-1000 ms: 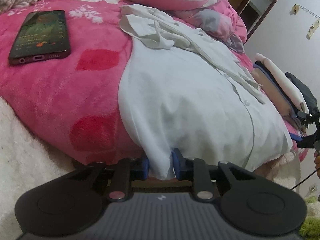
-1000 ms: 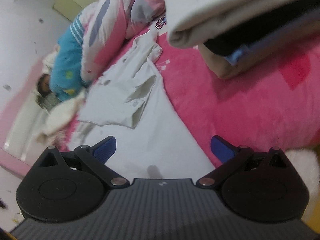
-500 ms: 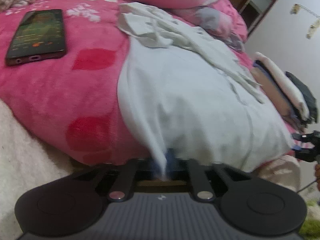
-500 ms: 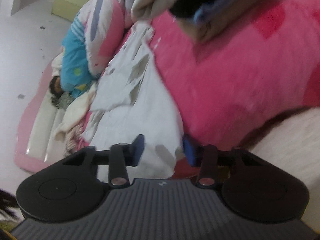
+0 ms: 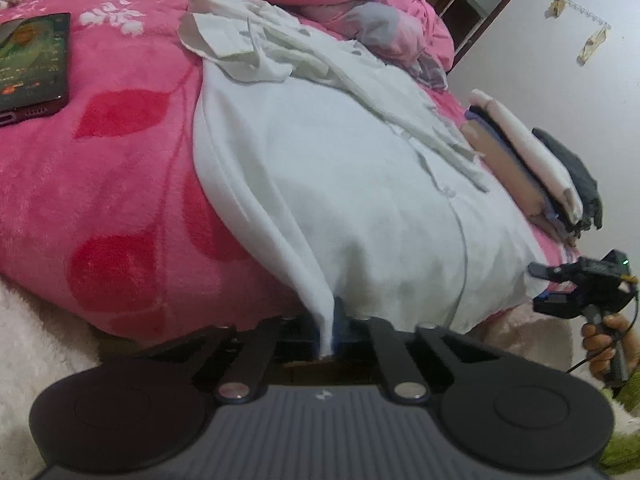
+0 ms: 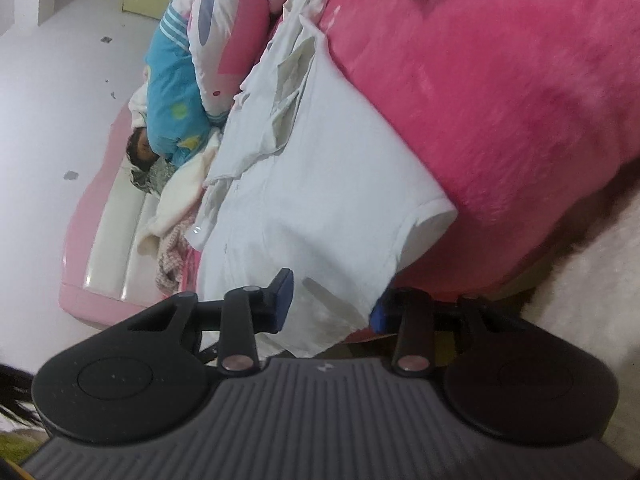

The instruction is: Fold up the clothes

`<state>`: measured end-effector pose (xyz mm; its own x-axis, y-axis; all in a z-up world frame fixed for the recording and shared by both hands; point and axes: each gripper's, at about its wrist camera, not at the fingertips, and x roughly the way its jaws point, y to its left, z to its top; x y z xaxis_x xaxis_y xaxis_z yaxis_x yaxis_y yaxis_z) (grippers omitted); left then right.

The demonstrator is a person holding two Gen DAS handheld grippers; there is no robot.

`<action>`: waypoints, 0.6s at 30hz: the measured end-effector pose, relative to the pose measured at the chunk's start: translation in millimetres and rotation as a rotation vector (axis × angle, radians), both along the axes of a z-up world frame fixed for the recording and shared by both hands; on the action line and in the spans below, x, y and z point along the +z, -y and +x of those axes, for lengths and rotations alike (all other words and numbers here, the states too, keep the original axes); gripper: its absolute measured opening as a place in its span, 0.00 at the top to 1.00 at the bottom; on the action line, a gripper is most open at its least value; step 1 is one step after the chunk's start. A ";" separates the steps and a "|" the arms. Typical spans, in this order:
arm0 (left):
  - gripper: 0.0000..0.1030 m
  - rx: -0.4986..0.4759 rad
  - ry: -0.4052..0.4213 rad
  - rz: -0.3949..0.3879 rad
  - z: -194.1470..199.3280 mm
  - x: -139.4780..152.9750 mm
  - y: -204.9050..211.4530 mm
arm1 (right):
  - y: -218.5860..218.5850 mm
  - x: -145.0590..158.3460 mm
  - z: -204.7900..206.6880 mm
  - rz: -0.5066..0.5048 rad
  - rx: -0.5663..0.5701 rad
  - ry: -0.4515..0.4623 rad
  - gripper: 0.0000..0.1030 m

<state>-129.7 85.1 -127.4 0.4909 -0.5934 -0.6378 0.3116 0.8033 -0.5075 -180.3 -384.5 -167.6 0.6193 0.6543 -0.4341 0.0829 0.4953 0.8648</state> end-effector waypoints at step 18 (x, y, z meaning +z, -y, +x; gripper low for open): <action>0.97 0.068 0.133 -0.340 10.2 71.6 -22.5 | -5.1 63.3 25.5 0.146 -0.018 0.247 0.95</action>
<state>-119.5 107.5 -55.9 0.6021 -0.7235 -0.3377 0.3448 0.6171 -0.7074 -154.8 -379.4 -104.3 0.7069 0.6864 -0.1708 -0.1314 0.3647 0.9218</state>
